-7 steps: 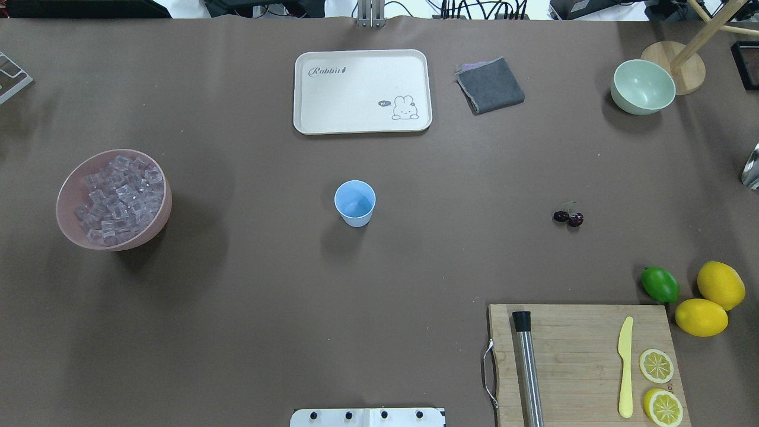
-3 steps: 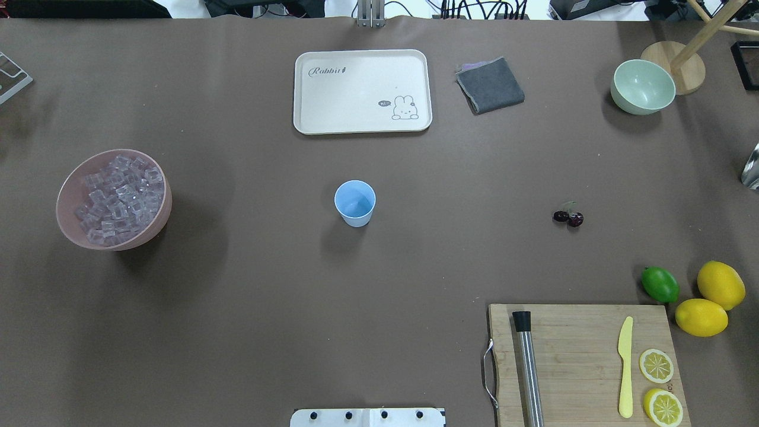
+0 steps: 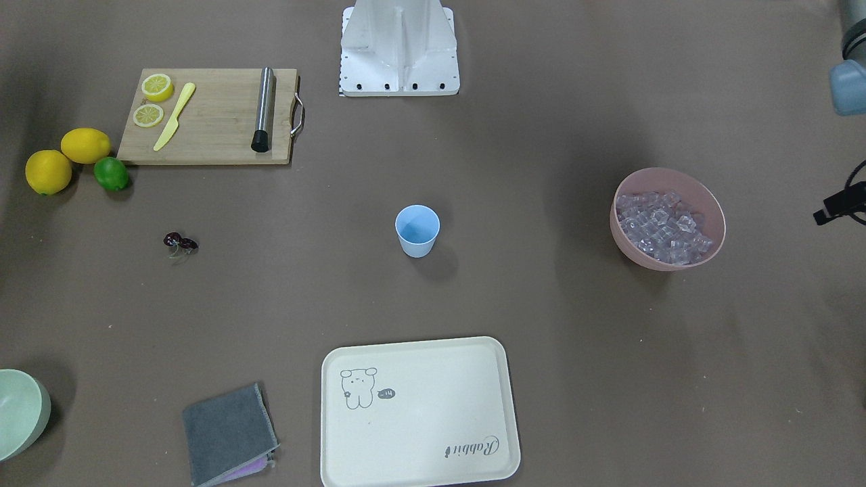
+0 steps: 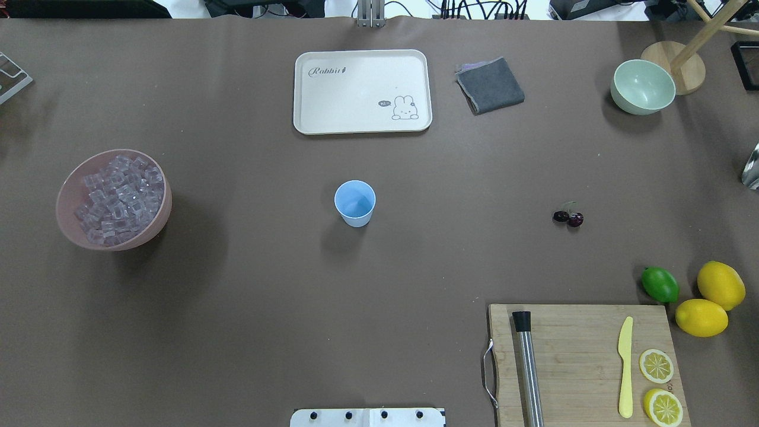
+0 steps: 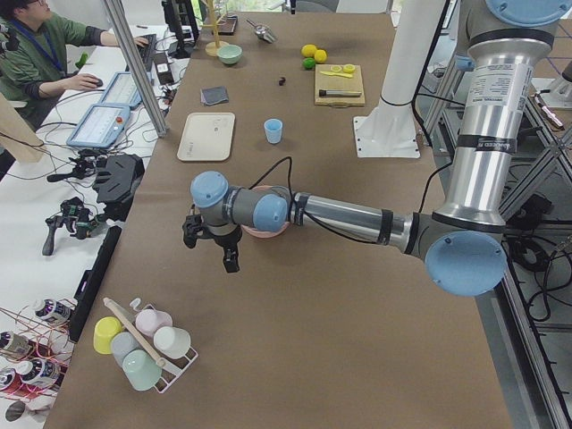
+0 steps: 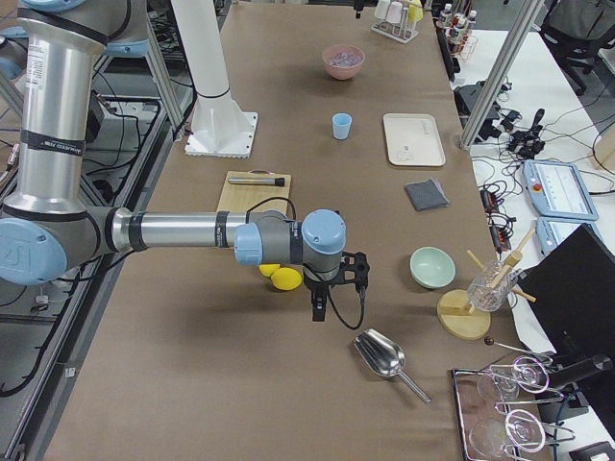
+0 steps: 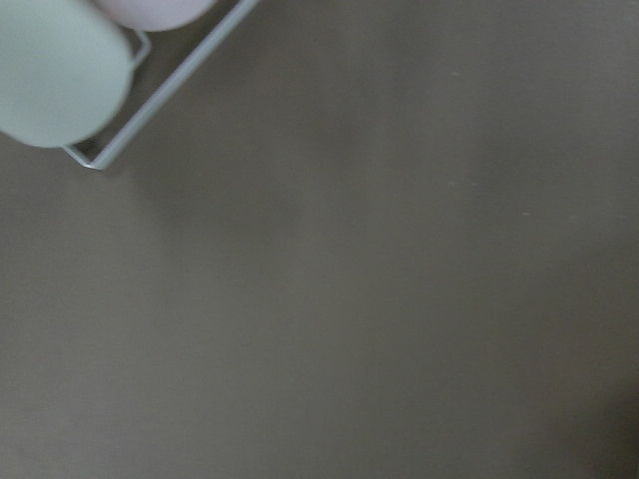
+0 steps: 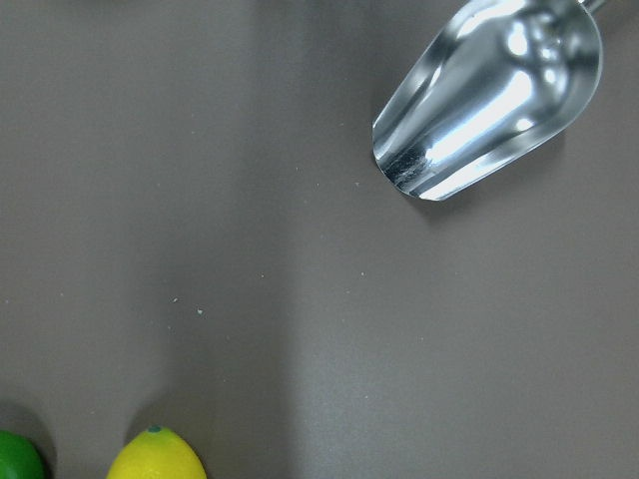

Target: Put ice and cherries in cup

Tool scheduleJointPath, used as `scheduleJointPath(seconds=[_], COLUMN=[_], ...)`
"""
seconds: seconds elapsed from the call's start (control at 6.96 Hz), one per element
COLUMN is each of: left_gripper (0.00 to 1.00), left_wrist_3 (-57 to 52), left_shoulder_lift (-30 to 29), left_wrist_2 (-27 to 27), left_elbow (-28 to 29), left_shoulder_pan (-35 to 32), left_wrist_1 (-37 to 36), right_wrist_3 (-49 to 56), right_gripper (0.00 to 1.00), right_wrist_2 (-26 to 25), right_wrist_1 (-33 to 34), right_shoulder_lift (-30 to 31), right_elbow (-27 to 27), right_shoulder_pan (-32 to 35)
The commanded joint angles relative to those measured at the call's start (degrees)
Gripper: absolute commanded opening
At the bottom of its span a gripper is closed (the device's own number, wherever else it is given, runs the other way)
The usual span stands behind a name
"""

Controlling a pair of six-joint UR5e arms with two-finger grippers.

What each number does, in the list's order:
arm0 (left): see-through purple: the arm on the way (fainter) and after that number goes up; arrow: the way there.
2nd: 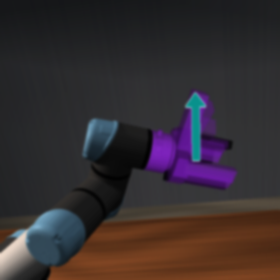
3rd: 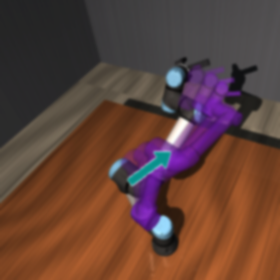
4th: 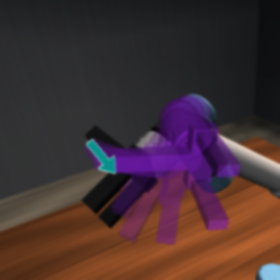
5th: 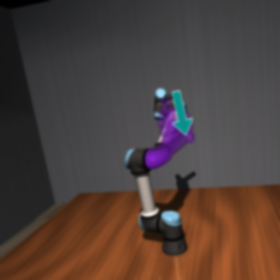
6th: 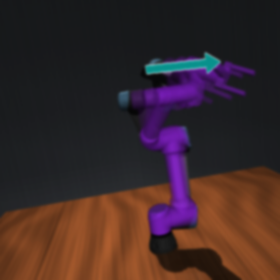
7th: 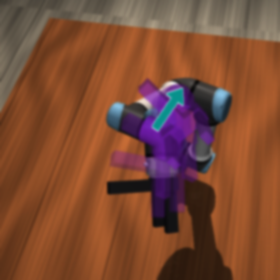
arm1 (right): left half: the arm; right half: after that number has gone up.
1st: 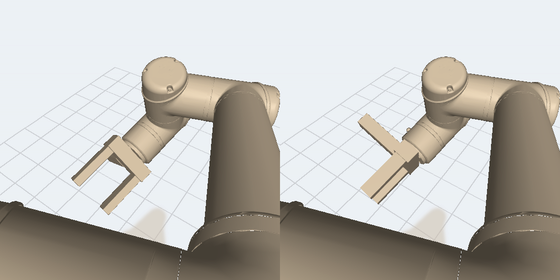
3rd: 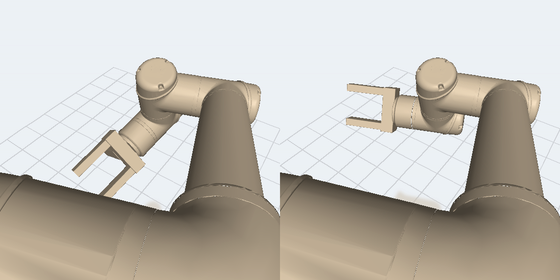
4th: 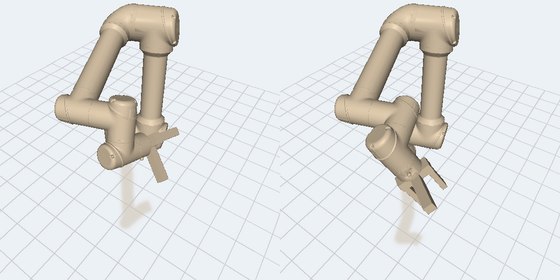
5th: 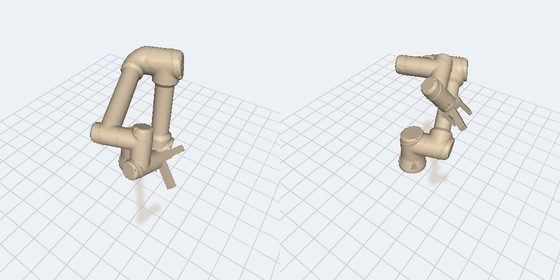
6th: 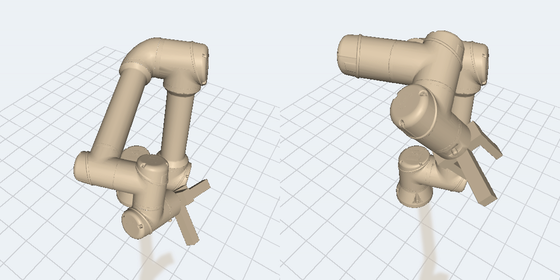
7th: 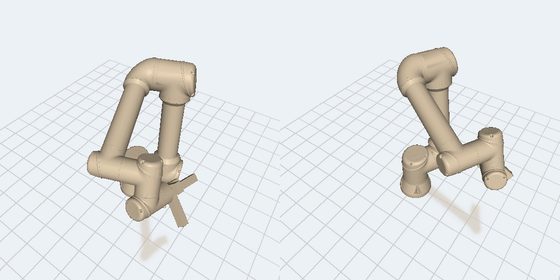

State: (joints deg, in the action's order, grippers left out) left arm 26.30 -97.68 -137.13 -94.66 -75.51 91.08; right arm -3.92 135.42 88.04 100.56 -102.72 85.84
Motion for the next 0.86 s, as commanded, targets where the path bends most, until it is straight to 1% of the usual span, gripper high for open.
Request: scheduleJointPath(seconds=[0.0, 0.14, 0.29, 0.58, 0.72], left_gripper=[0.98, 0.98, 0.98, 0.98, 0.98], left_wrist_3=[9.80, 12.61, 16.55, 21.40, 21.60], left_shoulder_lift=[-2.50, -4.69, -5.50, -5.25, -5.42], left_wrist_2=[-0.16, 0.11, 0.28, 0.20, 0.20], left_elbow=[-3.35, -2.04, -1.15, -0.88, 0.08], left_shoulder_pan=[6.93, 9.22, 11.33, 12.31, 12.84], left_wrist_1=[0.32, 0.06, 0.23, 0.24, 0.32], right_wrist_3=[0.14, 0.05, 0.05, 0.05, 0.05], right_gripper=[1.00, 1.00, 1.00, 1.00, 1.00], right_wrist_2=[0.02, 0.02, -0.07, -0.07, -0.07], right_wrist_1=[0.03, 0.03, 0.03, 0.03, 0.03], right_shoulder_lift=[0.08, 0.08, 0.08, 0.08, 0.08], right_elbow=[-0.03, 0.06, 0.06, 0.24, 0.32], right_shoulder_pan=[-0.06, -0.06, -0.23, -0.23, -0.23])
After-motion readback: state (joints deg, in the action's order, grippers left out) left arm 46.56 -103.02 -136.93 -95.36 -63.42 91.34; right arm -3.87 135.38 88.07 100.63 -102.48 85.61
